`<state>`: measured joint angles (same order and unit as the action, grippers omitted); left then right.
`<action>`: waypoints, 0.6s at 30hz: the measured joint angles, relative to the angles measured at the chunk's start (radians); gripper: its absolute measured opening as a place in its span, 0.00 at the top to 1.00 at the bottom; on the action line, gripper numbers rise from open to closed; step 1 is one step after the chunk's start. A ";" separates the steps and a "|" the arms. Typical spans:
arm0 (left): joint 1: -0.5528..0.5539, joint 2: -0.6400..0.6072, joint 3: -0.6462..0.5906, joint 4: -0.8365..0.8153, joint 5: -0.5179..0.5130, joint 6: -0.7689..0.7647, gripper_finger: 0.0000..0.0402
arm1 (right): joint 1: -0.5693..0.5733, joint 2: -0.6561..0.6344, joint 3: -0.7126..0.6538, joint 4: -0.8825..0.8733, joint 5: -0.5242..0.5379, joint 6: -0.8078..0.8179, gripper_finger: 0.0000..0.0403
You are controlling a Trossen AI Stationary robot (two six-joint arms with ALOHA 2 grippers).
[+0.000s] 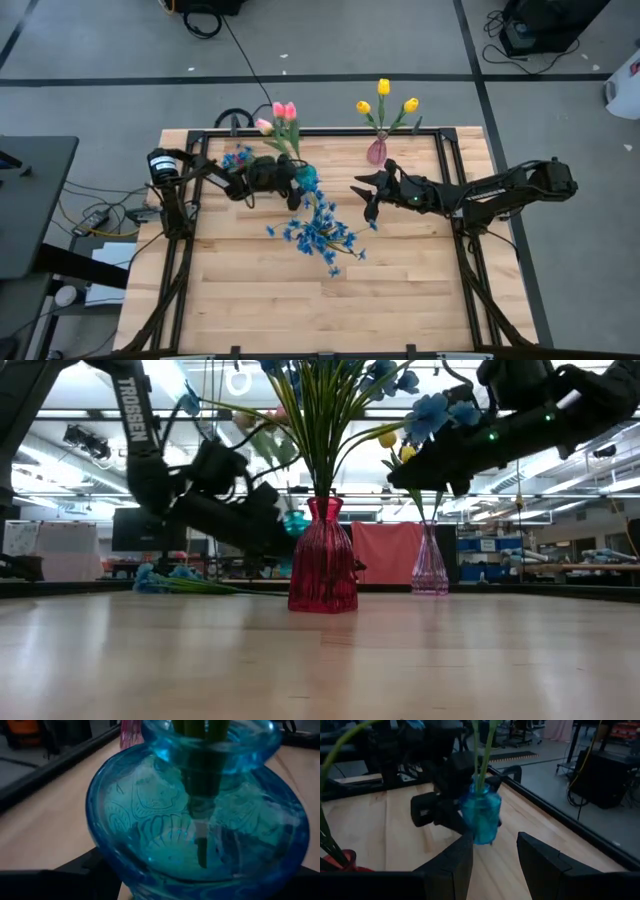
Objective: Sort flowers into vase by color
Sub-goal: Move the blue vase to the middle top of the table
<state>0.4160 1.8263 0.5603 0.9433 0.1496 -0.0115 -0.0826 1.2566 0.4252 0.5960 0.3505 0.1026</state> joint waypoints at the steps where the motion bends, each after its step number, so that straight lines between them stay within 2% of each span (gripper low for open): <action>1: 0.004 0.000 0.021 -0.017 0.001 0.019 0.27 | 0.000 0.000 -0.007 0.002 0.000 0.007 0.59; 11: 0.060 0.002 0.134 -0.052 -0.048 0.117 0.27 | 0.023 0.000 -0.031 0.070 -0.021 0.006 0.59; 18: 0.063 0.086 0.215 -0.058 -0.035 0.108 0.27 | 0.027 0.000 -0.031 0.092 -0.019 0.002 0.59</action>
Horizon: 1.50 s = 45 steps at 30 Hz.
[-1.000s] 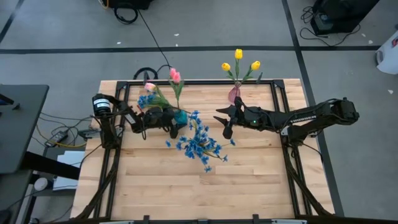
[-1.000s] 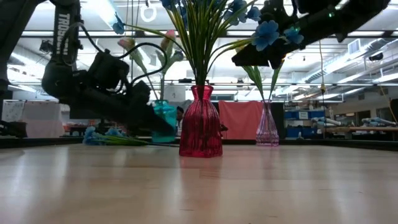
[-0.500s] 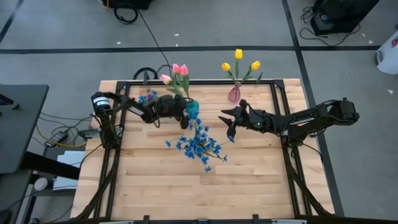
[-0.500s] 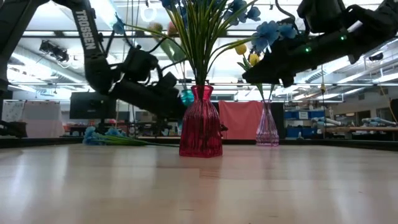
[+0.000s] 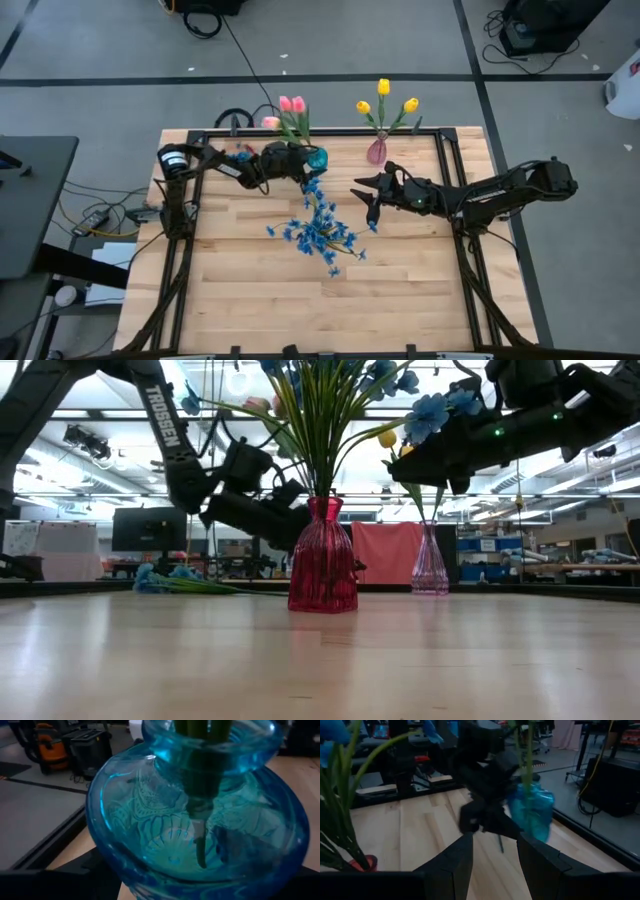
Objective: Sort flowers into vase by color
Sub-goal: Move the blue vase to the middle top of the table
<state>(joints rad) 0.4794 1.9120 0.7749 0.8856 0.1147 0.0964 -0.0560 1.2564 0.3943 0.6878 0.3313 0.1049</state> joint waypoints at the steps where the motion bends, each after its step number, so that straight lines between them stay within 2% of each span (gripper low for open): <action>1: 0.003 0.010 0.013 0.001 -0.002 -0.015 0.27 | 0.003 0.000 0.000 0.000 0.000 0.000 0.59; 14: 0.018 0.134 0.058 0.062 0.007 -0.033 0.27 | 0.039 0.000 0.000 0.000 0.016 0.001 0.59; 21: 0.017 0.158 0.058 0.077 0.000 -0.005 0.20 | 0.041 0.000 0.000 0.000 0.016 0.001 0.59; 30: 0.017 0.157 0.059 0.067 0.004 0.004 0.06 | 0.041 0.000 0.000 0.009 0.016 0.013 0.59; 39: 0.018 0.130 0.025 0.058 0.006 0.025 0.06 | 0.041 0.000 0.000 0.012 0.016 0.027 0.59; 45: 0.023 0.008 -0.052 0.053 -0.009 0.036 0.06 | 0.041 0.000 0.000 0.011 0.016 0.027 0.59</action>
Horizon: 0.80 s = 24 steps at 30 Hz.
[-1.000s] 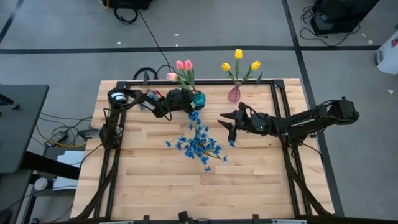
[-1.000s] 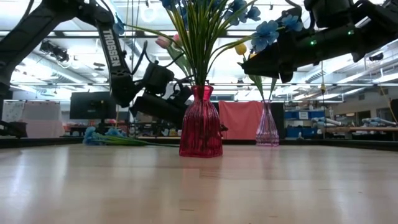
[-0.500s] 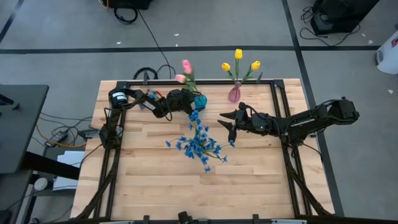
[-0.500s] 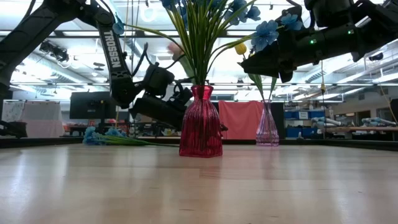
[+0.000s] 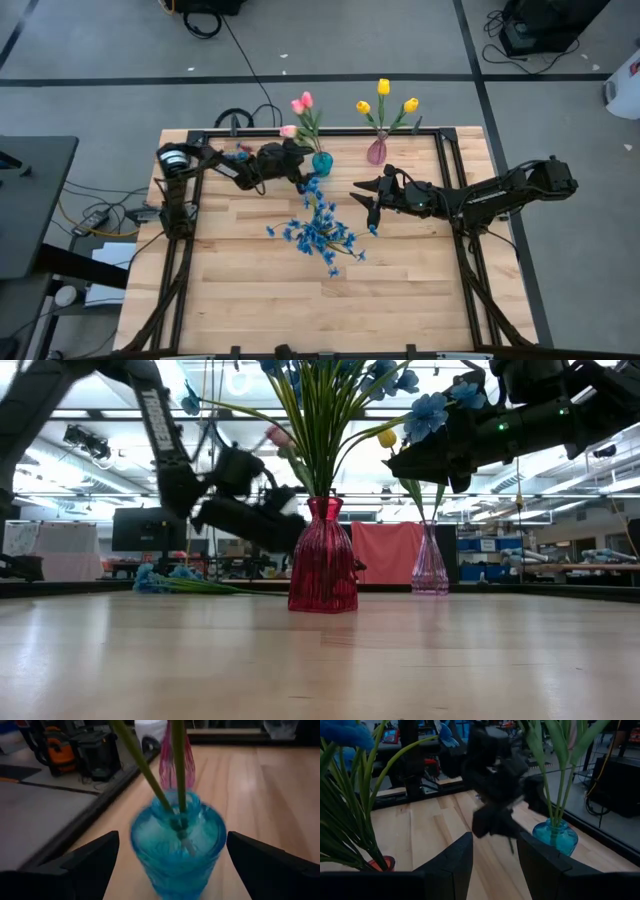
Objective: Sort flowers into vase by color
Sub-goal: Move the blue vase to the middle top of the table, then put the blue flower into the red vase
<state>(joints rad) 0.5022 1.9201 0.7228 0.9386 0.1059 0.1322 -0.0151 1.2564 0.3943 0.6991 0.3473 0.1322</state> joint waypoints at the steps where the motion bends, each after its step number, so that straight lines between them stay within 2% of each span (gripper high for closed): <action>1: 0.003 -0.027 -0.015 -0.001 0.000 0.000 0.06 | 0.000 0.000 0.000 0.000 0.000 0.000 0.59; 5: 0.025 -0.143 -0.089 -0.120 -0.004 0.019 0.06 | 0.000 0.000 0.000 -0.001 0.000 0.004 0.59; 13: 0.057 -0.324 -0.147 -0.549 -0.030 0.077 0.06 | 0.000 0.000 0.000 0.002 -0.001 0.005 0.59; 19: 0.057 -0.351 -0.145 -0.712 -0.119 0.180 0.08 | 0.012 0.000 0.000 0.006 -0.007 0.007 0.59; 24: 0.074 -0.344 -0.145 -0.778 -0.133 0.182 0.17 | 0.036 0.000 0.000 0.012 0.001 0.006 0.59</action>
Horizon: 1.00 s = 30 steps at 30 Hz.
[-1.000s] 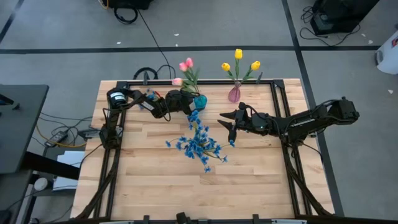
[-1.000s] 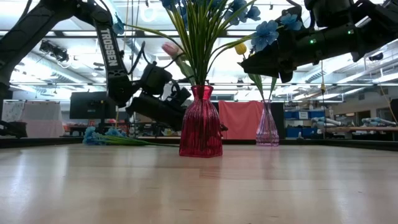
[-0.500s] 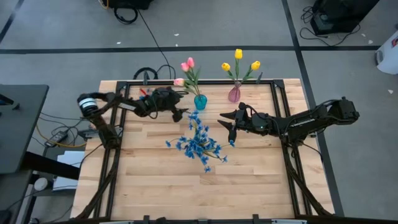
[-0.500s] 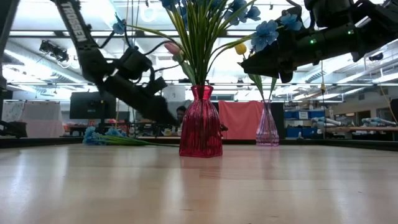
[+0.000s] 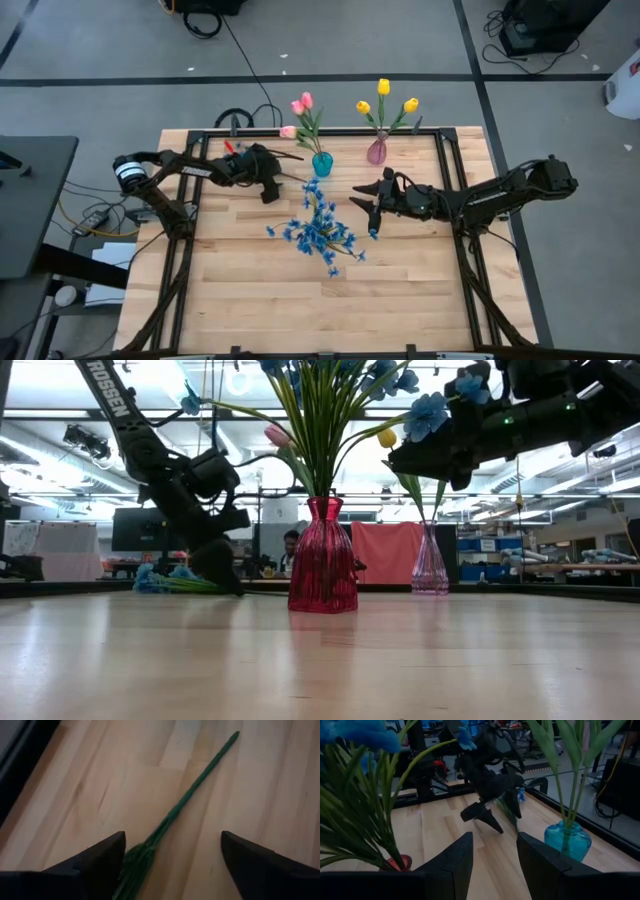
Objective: Sort flowers into vase by color
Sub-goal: Put the blue flower into the red vase
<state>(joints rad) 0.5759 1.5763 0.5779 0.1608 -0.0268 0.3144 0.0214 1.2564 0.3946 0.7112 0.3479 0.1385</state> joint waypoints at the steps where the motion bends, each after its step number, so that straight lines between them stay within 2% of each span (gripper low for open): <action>1: 0.003 0.000 0.000 -0.010 0.002 -0.004 0.20 | 0.004 0.000 0.000 0.000 0.005 -0.001 0.59; 7: 0.014 -0.001 0.003 -0.050 0.021 -0.012 0.42 | 0.027 0.000 0.000 0.012 0.025 -0.009 0.59; 12: 0.011 -0.003 0.004 -0.082 0.076 -0.008 0.58 | 0.045 0.000 0.000 0.013 0.025 -0.010 0.59; 21: -0.028 -0.022 0.004 -0.164 0.107 0.125 0.76 | 0.049 0.000 0.000 0.019 0.029 -0.009 0.59; 30: -0.089 -0.079 0.000 -0.240 0.121 -0.015 0.94 | 0.060 0.000 0.000 0.023 0.041 0.009 0.59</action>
<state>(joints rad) 0.4867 1.4968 0.5784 -0.0793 0.0945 0.2995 0.0817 1.2560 0.3946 0.7338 0.3887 0.1473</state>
